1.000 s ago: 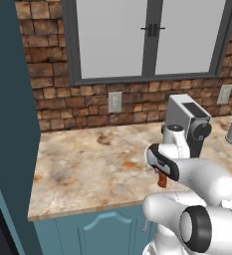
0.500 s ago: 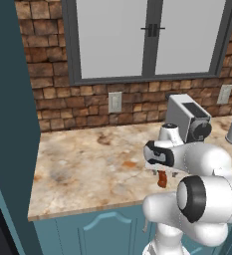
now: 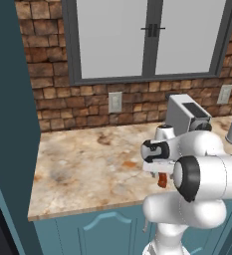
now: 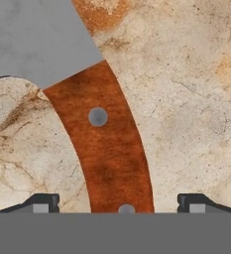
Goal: Move the cutting board and knife to the sink. Then move spray from the cabinet to the counter.
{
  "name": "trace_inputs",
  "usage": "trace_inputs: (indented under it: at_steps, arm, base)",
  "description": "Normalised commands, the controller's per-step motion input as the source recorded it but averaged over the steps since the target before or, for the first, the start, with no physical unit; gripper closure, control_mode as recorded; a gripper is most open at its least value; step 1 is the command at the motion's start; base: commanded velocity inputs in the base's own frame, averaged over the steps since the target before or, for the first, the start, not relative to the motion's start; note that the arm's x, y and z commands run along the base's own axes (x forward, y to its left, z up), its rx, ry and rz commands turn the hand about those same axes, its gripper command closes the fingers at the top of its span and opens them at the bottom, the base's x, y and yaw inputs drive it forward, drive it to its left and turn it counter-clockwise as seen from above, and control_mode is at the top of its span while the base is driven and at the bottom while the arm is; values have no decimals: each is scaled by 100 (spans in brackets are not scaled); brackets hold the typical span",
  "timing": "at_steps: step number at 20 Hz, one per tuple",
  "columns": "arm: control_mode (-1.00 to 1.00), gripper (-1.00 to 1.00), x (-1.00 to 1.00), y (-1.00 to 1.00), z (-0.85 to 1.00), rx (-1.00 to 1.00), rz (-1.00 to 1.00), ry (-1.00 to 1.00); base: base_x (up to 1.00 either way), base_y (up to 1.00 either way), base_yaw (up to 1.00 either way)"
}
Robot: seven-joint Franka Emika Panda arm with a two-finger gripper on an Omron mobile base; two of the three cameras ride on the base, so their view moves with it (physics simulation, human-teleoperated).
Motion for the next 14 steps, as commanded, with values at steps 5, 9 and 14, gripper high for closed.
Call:
trace_inputs:
  at_steps: [5, 9, 14]
  arm:
    - [-100, -100, 0, 4, -36, 0, 0, 5]
    - [-100, -100, -21, 0, -27, 0, 0, 5]
    - [-100, -100, -31, 0, -24, 0, 0, 0]
  base:
    - [0, 0, 0]
    - [0, 0, 0]
    - [0, 0, 0]
